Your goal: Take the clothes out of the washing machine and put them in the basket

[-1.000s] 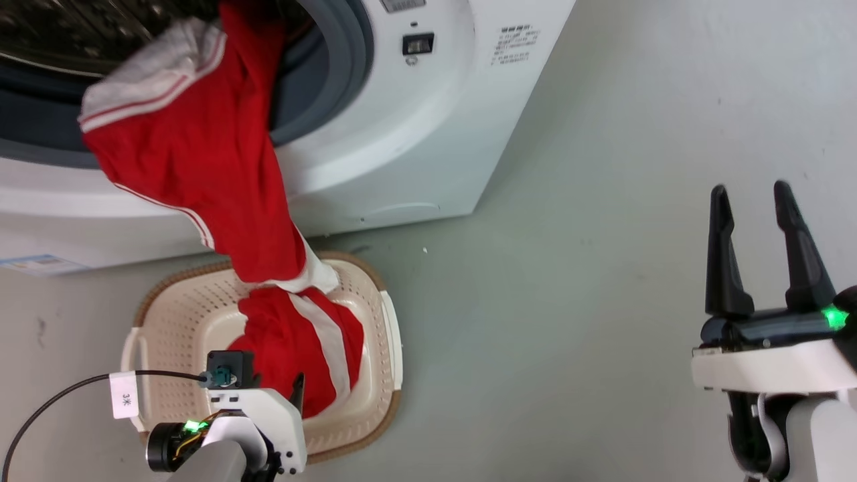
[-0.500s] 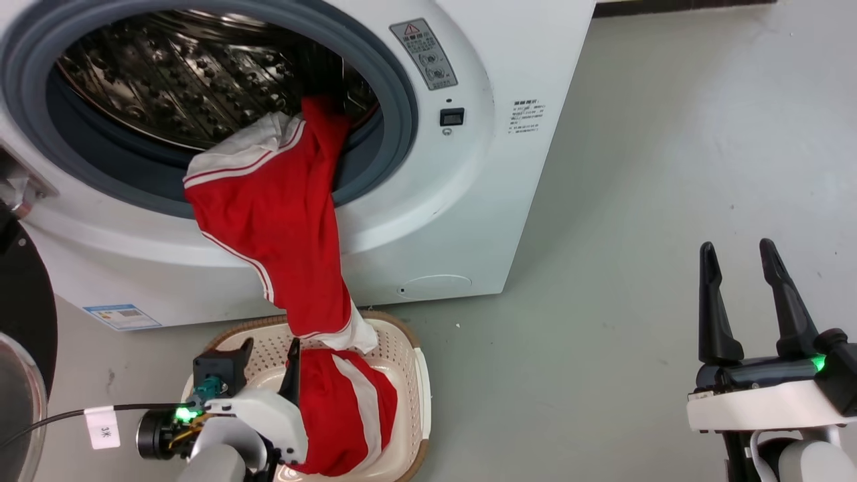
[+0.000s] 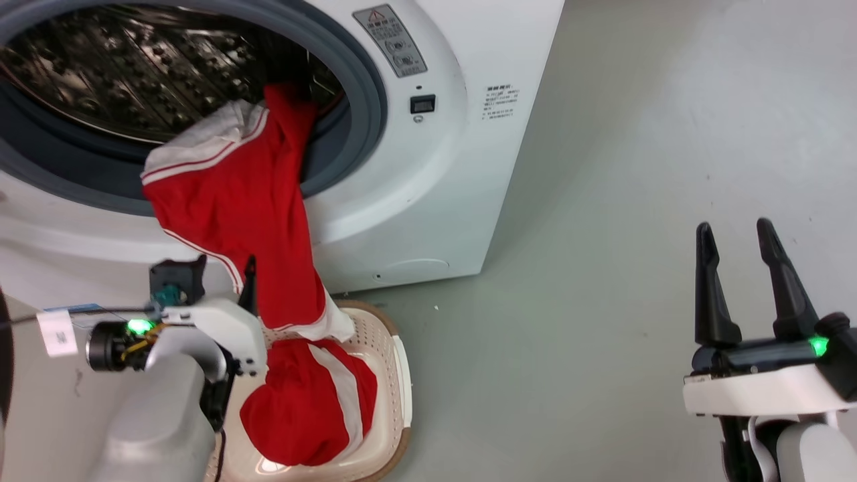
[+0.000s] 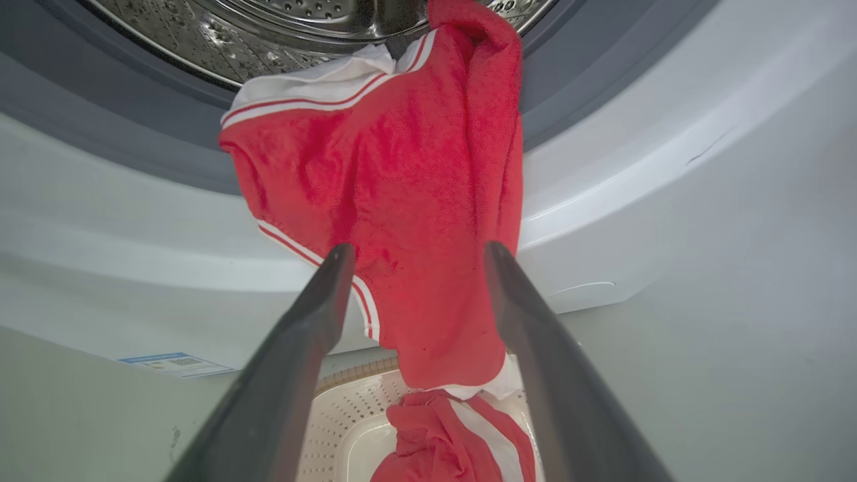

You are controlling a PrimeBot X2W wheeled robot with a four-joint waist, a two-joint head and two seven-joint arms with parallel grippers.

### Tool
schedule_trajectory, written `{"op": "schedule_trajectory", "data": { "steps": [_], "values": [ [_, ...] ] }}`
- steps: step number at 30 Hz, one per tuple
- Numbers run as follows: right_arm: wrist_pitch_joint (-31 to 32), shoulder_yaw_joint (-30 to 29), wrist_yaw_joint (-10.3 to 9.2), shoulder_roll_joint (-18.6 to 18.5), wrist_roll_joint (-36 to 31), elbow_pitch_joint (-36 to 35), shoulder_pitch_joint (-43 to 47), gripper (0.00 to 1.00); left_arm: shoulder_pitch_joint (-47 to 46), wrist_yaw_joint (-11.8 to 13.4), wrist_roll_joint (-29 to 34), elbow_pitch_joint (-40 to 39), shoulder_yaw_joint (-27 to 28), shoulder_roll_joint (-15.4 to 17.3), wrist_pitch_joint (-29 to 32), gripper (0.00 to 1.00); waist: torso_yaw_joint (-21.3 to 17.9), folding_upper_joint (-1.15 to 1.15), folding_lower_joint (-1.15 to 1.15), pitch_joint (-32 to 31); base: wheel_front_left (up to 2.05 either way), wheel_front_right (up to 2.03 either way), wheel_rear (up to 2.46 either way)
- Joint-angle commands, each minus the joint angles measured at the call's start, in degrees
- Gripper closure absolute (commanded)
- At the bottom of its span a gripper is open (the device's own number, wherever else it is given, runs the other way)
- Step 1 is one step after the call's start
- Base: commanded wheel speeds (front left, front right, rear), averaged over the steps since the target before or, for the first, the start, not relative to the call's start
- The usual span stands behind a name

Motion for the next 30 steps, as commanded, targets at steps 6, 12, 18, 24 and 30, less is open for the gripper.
{"op": "schedule_trajectory", "data": {
  "steps": [6, 12, 18, 24, 30],
  "values": [
    [-0.1, 0.4, -0.04, 0.0, 1.3, -0.8, -4.0, 0.0, -9.6, -0.7, 0.4, 8.3, -0.3, 1.6, 2.0, 0.0, -2.8, 0.0, 0.01, 6.6, 0.0, 0.0, 0.0],
    [-0.1, 0.6, -0.04, 0.0, 2.4, -1.1, -6.8, 0.0, -16.5, -1.1, 0.4, 14.1, -0.2, 3.1, 2.5, 0.0, -4.4, 0.0, 0.01, 11.3, 0.0, 0.0, 0.0],
    [-0.1, 0.8, -0.04, 0.0, 3.5, -1.5, -8.6, 0.0, -21.4, -1.2, 0.5, 18.6, -0.7, 4.2, 3.2, 0.0, -5.6, 0.0, 0.01, 14.5, 0.0, 0.0, 0.0],
    [-0.1, 0.4, -0.04, 0.0, 4.0, -1.5, -9.2, 0.0, -24.5, -1.1, 0.3, 20.0, -1.0, 4.5, 2.3, 0.0, -5.9, 0.0, 0.01, 16.1, 0.0, 0.0, 0.0],
    [-0.1, 0.4, -0.04, 0.0, 4.1, -1.1, -9.3, 0.0, -25.5, -1.6, 0.1, 20.9, -1.4, 4.2, 1.6, 1.0, -5.8, 0.0, 0.01, 16.3, 0.0, 0.0, 0.0]
  ]
}}
